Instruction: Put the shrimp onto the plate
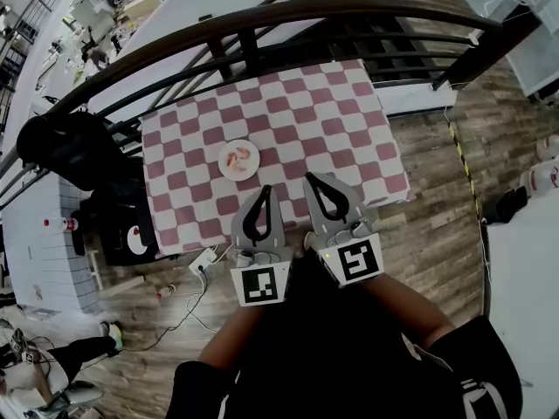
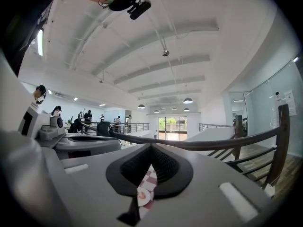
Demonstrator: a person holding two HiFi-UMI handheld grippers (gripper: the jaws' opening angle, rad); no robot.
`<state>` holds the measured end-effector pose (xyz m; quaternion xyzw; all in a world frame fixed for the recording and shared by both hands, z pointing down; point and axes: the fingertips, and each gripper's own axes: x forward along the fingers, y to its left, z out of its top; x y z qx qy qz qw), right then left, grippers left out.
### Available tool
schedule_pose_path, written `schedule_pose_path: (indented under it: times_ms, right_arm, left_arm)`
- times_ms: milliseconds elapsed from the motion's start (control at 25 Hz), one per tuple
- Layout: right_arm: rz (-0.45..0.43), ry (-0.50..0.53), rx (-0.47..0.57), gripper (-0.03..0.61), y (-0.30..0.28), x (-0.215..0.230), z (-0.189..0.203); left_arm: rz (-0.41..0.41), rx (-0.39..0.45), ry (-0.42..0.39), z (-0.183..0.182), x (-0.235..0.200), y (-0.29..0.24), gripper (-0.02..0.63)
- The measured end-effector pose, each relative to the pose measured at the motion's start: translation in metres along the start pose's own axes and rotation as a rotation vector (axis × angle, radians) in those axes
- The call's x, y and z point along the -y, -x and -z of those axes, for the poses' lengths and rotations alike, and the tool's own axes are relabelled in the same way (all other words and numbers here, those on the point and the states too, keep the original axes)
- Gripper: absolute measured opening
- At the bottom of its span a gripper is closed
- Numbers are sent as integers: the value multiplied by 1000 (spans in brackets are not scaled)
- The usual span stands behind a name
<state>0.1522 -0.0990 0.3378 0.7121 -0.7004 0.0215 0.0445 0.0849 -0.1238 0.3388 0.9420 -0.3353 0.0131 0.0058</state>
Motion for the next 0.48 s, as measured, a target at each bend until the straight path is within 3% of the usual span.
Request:
schedule_pose_path:
  times_ms: [480]
  right_arm:
    - [-56, 8, -26, -2, -12, -58, 6]
  left_arm:
    - [-60, -23, 42, 15, -49, 32, 9]
